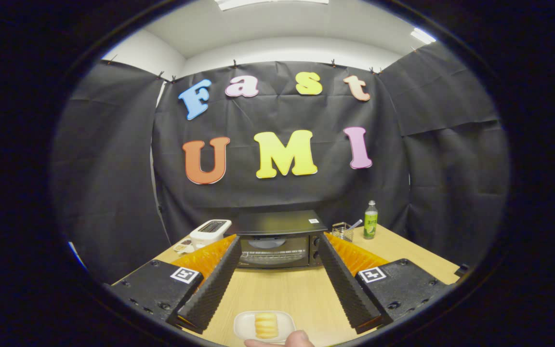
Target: Open the toaster oven, put the food inside, and close the toaster oven door.
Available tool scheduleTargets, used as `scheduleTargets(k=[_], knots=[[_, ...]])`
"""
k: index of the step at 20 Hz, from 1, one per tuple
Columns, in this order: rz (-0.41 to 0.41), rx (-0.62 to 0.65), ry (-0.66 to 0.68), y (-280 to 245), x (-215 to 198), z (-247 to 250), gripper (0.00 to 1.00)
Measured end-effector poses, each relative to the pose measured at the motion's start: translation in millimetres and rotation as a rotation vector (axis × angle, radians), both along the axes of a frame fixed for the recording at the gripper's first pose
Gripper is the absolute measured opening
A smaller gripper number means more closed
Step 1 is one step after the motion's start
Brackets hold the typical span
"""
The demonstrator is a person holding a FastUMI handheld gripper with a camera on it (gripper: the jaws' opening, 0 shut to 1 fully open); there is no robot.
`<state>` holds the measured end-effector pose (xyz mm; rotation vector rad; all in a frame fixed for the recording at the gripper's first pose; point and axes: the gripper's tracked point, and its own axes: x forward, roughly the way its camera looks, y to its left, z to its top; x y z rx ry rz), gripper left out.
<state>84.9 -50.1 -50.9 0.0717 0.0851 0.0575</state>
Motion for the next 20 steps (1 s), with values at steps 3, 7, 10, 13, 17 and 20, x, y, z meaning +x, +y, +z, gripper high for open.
scheduleTargets(k=[3,7,10,13,17,20], knots=[[0.019,-0.021,-0.024,3,52,-1,1.00],[0.058,-0.040,-0.001,26,132,-22,1.00],[0.070,-0.068,0.061,45,195,-61,1.00],[0.059,-0.065,0.114,53,239,-95,1.00],[0.043,-0.062,0.123,51,265,-117,1.00],[0.033,-0.064,0.104,49,275,-120,1.00]])
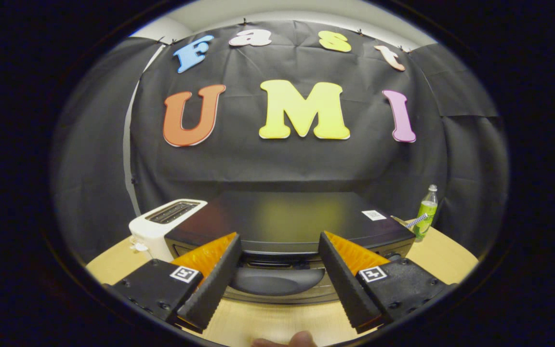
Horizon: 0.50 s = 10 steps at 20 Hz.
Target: Open the toaster oven, put the food inside, and close the toaster oven door.
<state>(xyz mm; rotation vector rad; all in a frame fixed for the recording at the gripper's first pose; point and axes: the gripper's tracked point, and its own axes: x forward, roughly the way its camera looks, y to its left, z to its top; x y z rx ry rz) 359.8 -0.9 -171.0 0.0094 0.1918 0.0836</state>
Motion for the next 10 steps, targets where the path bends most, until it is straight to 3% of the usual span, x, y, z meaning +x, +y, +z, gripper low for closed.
scheduleTargets(k=[4,7,9,10], knots=[[-0.005,0.022,0.004,-2,1,-7,1.00],[-0.046,-0.053,0.016,-10,-8,-16,1.00],[-0.039,0.026,0.003,-9,-14,-15,1.00],[-0.024,0.082,0.071,-7,-18,-29,1.00]])
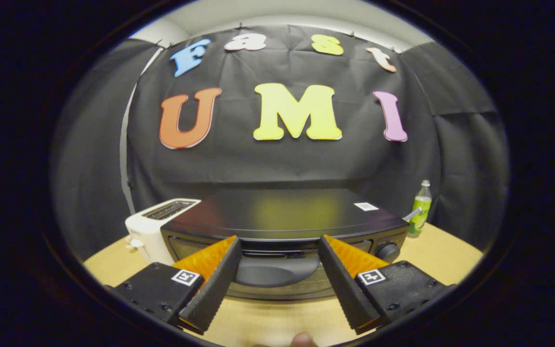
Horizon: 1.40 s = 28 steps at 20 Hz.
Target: Open the toaster oven, put the food inside, and close the toaster oven door.
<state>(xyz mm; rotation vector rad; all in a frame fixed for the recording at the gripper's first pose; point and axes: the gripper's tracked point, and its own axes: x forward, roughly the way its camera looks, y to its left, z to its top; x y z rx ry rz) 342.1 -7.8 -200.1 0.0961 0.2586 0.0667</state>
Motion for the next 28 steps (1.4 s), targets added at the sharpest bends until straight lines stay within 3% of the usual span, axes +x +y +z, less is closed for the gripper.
scheduleTargets(k=[2,10,15,21,28], knots=[[0.013,0.106,-0.011,-2,1,-6,1.00],[0.010,0.012,0.007,-7,-54,-21,1.00],[0.006,-0.058,0.121,-10,-95,-49,1.00],[0.069,-0.145,0.262,-15,-120,-79,1.00],[0.081,-0.108,0.405,-16,-135,-103,1.00]])
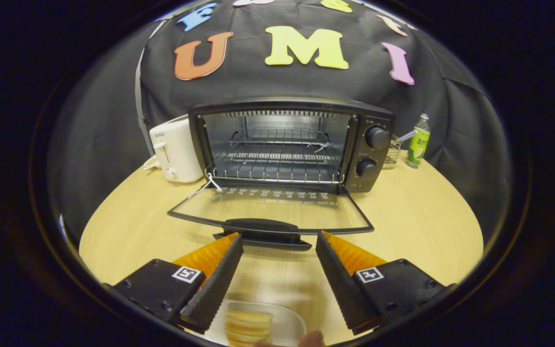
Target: Open the toaster oven, put the food inside, and close the toaster oven door.
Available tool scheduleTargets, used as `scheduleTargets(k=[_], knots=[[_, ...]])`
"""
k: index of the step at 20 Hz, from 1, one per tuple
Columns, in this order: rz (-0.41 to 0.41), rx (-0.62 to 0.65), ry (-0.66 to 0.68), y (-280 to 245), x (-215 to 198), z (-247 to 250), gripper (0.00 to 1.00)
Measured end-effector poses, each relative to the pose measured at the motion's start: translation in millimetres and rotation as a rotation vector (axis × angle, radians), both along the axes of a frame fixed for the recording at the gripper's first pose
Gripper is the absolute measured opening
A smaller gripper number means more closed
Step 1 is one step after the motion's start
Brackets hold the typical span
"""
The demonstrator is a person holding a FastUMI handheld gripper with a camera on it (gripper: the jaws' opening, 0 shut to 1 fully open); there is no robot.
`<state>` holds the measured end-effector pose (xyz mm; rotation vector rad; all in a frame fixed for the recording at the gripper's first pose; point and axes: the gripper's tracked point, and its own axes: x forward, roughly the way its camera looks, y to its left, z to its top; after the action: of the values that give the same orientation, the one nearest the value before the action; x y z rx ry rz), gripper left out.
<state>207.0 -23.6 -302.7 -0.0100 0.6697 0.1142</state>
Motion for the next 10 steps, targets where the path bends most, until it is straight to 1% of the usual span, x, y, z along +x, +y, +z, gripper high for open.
scheduleTargets(k=[3,5,7,10], knots=[[-0.006,0.004,-0.031,-3,-4,18,1.00],[-0.013,0.014,-0.034,-5,-15,28,1.00],[-0.006,0.023,-0.030,-3,-38,36,1.00],[0.025,0.003,-0.022,2,-72,44,1.00]])
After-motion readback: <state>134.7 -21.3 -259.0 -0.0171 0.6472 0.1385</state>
